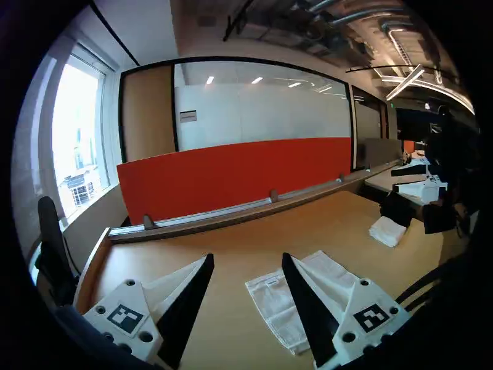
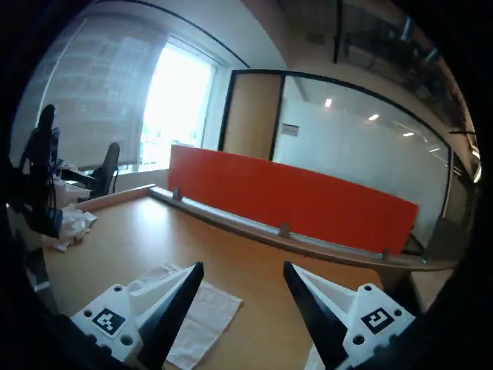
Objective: Fold towel
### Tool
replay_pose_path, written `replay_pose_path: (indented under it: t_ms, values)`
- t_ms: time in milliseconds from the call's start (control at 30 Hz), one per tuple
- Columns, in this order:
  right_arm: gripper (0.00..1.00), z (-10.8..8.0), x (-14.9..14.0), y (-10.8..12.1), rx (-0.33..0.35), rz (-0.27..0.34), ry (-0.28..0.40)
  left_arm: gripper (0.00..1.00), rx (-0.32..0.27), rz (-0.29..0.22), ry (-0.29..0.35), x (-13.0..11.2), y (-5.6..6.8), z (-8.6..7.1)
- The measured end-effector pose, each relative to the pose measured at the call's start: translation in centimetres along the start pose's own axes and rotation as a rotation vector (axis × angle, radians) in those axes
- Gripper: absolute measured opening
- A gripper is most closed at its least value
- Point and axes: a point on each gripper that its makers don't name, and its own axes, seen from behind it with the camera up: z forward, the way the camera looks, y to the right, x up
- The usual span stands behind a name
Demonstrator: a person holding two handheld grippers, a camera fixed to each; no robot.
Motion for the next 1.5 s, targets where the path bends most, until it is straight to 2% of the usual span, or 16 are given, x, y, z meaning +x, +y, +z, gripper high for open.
replay_pose_path:
  t_ms: [167, 333, 500, 967, 1500]
  values:
    - [1.00, 0.3, -0.6, -0.9, 0.056, -0.027, -0.031, 0.81, -0.045, 0.007, -0.020, -0.6, 0.6, 0.3]
    - [1.00, 0.6, -2.1, -1.6, 0.085, -0.041, -0.066, 0.81, -0.057, 0.014, -0.041, -1.7, 0.7, 0.5]
    - [1.00, 0.9, -4.3, -2.5, 0.110, -0.042, -0.108, 0.81, -0.074, 0.033, -0.069, -3.5, 1.4, 0.9]
    - [1.00, 1.9, -10.2, -4.5, 0.147, -0.031, -0.201, 0.81, -0.141, 0.084, -0.171, -10.6, 4.7, 2.0]
    - [1.00, 2.1, -16.9, -6.8, 0.192, -0.014, -0.295, 0.81, -0.191, 0.073, -0.307, -18.2, 6.3, 2.8]
